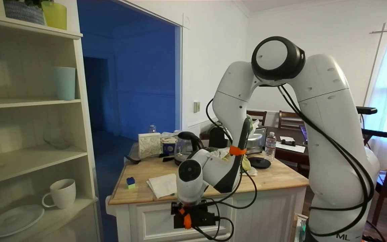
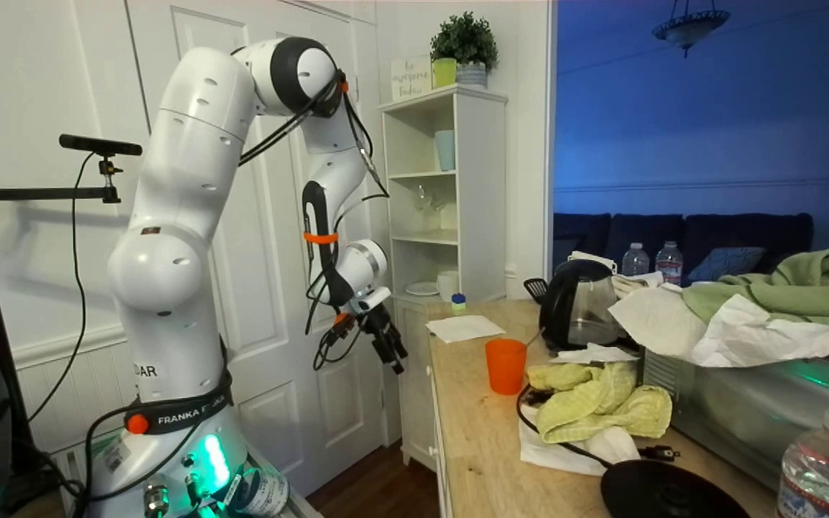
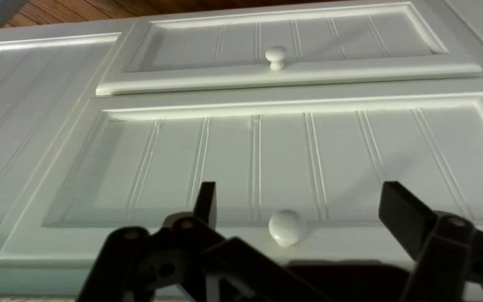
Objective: Close the open kitchen drawer
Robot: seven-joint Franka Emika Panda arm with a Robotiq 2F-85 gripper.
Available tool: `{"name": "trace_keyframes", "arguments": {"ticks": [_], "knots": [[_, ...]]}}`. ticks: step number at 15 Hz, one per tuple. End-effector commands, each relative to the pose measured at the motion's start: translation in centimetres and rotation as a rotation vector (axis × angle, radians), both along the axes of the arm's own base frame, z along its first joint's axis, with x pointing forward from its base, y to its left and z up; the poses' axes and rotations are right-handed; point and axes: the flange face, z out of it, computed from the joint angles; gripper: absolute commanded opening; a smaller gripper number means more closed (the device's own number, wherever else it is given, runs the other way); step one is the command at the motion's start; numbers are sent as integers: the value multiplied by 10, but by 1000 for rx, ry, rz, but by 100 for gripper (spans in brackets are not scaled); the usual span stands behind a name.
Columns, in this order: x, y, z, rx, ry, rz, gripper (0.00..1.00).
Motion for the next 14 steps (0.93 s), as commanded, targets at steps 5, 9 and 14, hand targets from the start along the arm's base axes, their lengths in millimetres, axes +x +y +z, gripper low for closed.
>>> {"name": "trace_keyframes", "arguments": {"ticks": [5, 9, 14], "knots": [[-35, 2, 17, 115, 312, 70, 100], [-26, 12, 43, 169, 423, 117, 100], [5, 8, 98, 194, 460, 245, 100]]}}
